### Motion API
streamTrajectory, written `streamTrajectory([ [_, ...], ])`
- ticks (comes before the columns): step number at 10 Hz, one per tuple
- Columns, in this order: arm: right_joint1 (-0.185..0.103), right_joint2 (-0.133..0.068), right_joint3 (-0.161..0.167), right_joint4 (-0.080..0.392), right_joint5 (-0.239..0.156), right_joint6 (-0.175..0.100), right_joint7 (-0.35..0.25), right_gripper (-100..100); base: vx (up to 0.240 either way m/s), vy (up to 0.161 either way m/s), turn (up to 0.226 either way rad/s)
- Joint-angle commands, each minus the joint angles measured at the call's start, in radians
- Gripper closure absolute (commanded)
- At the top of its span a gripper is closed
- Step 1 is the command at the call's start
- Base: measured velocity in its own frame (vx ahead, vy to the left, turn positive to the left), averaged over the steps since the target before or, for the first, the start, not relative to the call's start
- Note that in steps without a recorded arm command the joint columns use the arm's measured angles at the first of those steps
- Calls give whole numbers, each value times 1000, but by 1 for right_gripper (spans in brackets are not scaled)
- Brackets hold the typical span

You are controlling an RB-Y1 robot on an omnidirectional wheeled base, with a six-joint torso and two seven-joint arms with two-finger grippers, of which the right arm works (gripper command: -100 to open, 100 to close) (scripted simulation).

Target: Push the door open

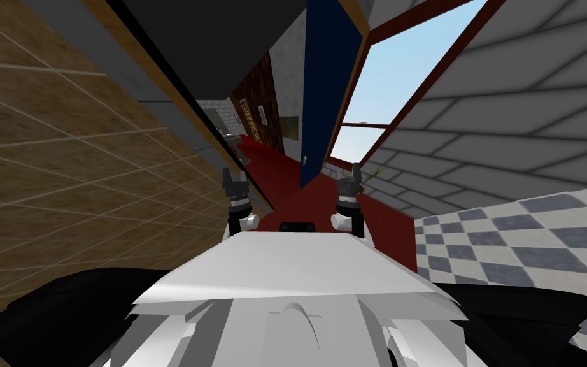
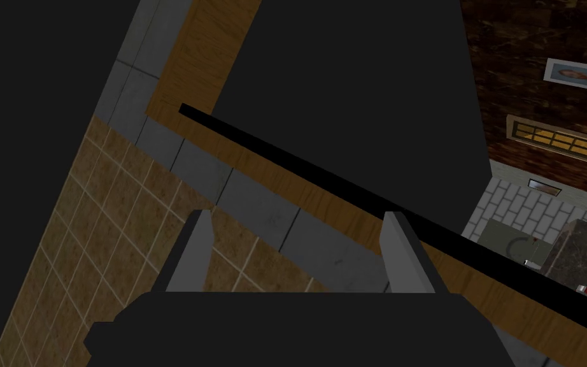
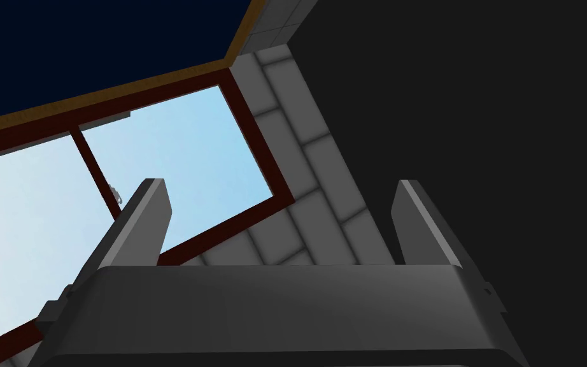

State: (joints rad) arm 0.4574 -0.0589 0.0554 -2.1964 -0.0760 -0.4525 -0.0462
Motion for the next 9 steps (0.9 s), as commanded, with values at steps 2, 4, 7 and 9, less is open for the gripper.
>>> streamTrajectory([
  [2,-20,-9,7,55,5,-12,1,-100,111,-68,58],
  [4,-38,-15,14,104,9,-22,2,-100,105,-55,64],
  [7,-63,-23,25,175,16,-37,4,-100,115,-69,70],
  [9,-76,-26,30,213,19,-45,5,-100,121,-90,71],
])
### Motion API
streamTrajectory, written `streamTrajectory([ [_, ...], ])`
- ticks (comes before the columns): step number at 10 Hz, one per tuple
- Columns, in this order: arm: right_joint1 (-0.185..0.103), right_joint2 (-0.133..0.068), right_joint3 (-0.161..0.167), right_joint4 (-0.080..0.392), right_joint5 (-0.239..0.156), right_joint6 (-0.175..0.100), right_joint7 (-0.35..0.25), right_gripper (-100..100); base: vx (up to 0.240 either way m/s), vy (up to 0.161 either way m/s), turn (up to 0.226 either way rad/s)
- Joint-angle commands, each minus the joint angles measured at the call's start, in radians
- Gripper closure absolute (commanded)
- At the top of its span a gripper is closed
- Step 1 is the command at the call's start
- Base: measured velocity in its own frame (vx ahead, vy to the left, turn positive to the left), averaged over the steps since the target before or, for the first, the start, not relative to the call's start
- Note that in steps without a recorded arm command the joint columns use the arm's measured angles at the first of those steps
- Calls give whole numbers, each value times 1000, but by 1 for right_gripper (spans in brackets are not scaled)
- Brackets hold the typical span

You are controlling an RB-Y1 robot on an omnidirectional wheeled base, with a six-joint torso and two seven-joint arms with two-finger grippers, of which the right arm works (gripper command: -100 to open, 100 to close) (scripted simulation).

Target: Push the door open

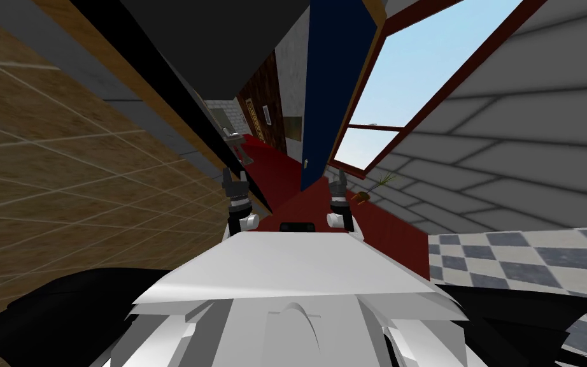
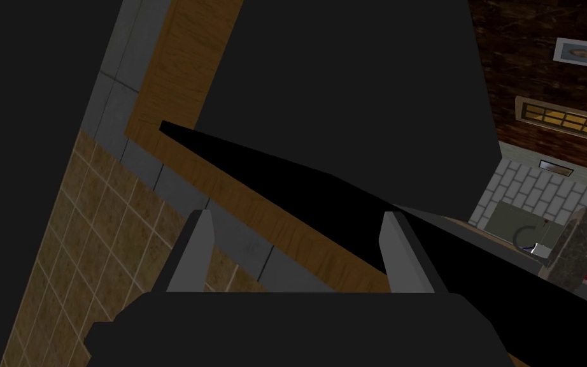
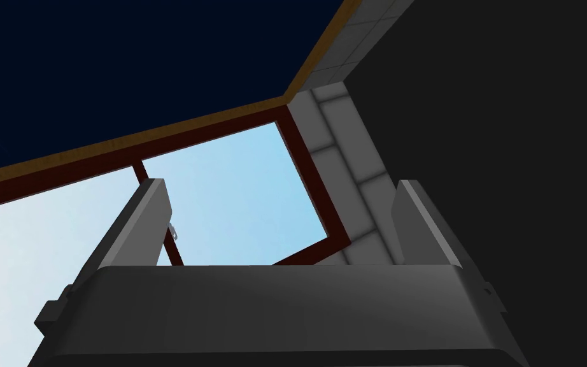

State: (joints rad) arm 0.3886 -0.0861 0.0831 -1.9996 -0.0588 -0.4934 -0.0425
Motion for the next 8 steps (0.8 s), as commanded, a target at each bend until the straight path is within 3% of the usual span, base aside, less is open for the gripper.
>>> streamTrajectory([
  [1,-14,-1,5,36,4,-8,2,-100,94,-84,55],
  [8,-66,-10,27,182,17,-39,5,-100,93,-66,61],
])
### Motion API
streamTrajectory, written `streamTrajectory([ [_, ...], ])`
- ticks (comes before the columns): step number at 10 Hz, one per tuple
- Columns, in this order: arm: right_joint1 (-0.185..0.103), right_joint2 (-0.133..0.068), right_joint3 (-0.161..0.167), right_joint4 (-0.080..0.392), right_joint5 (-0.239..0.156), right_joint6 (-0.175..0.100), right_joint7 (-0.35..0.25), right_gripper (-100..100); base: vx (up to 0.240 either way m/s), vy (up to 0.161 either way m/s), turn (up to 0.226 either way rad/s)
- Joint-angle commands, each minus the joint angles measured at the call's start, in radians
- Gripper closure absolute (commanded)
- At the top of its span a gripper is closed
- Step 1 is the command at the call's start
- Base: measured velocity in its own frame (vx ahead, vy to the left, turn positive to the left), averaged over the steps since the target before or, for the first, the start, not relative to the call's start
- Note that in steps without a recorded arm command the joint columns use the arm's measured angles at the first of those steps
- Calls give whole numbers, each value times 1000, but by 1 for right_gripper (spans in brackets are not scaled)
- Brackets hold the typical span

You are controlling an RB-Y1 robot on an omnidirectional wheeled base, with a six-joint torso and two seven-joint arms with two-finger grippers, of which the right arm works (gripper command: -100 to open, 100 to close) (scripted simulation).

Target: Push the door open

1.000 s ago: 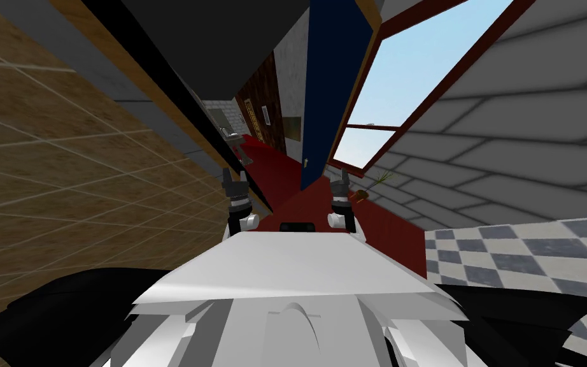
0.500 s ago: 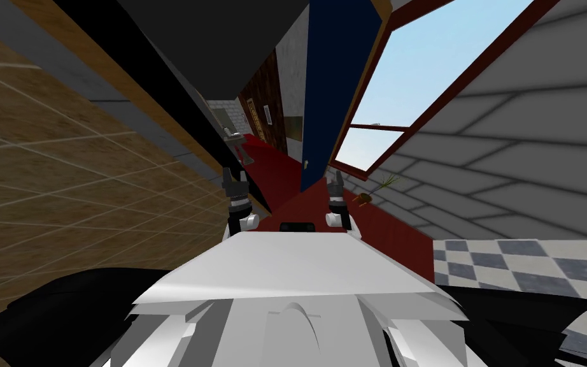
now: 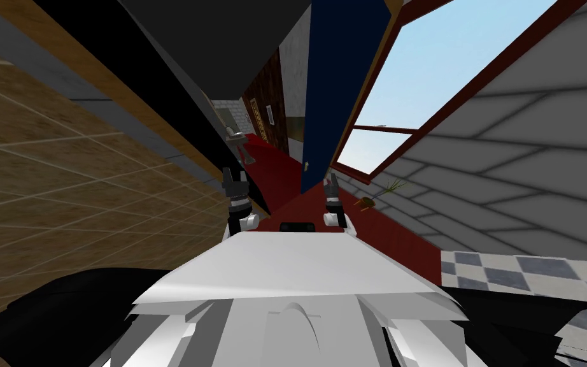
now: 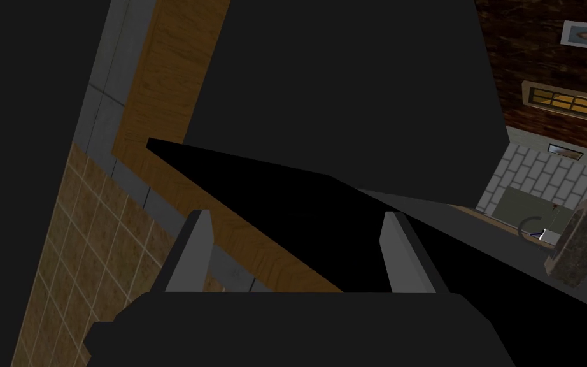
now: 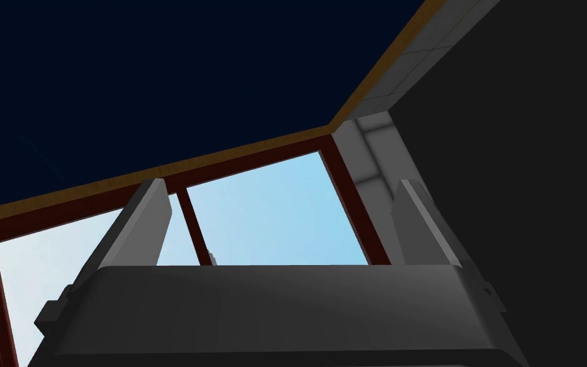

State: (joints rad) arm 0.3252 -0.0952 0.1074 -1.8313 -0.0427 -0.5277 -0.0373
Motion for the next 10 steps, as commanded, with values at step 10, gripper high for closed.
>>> streamTrajectory([
  [10,-84,-4,36,241,22,-52,5,-100,86,-80,68],
])
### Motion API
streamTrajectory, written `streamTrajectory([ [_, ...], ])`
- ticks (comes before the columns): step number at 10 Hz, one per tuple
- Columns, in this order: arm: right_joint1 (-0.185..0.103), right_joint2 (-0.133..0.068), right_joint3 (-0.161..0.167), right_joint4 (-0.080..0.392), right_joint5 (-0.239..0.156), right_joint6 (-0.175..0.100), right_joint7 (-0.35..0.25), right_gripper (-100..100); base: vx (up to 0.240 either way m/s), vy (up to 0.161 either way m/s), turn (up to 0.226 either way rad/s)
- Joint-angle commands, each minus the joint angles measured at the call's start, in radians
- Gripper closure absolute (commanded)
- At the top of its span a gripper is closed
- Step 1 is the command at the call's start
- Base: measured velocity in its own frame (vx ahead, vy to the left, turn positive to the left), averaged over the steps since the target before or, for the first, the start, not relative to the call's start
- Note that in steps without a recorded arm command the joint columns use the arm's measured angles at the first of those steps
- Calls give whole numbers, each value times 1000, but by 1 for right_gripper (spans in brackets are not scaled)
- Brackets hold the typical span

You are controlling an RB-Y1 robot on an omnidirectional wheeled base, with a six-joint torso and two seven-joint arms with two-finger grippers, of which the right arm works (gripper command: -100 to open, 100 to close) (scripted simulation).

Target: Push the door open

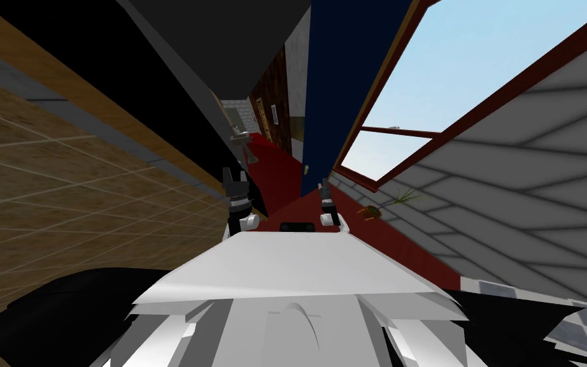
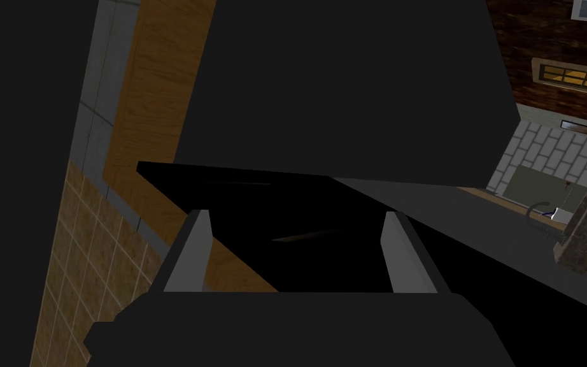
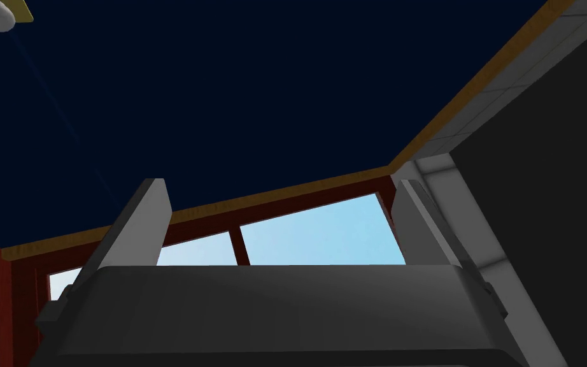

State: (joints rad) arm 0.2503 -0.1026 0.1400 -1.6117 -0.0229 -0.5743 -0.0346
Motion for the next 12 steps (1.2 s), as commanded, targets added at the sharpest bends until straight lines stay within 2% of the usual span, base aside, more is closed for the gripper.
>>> streamTrajectory([
  [1,-17,4,6,44,5,-10,3,-100,65,-79,70],
  [8,-75,10,30,207,20,-45,7,-100,82,-84,69],
  [9,-91,14,37,252,24,-54,8,-100,118,-126,103],
  [12,-115,20,47,320,30,-68,10,-100,95,-103,74],
])
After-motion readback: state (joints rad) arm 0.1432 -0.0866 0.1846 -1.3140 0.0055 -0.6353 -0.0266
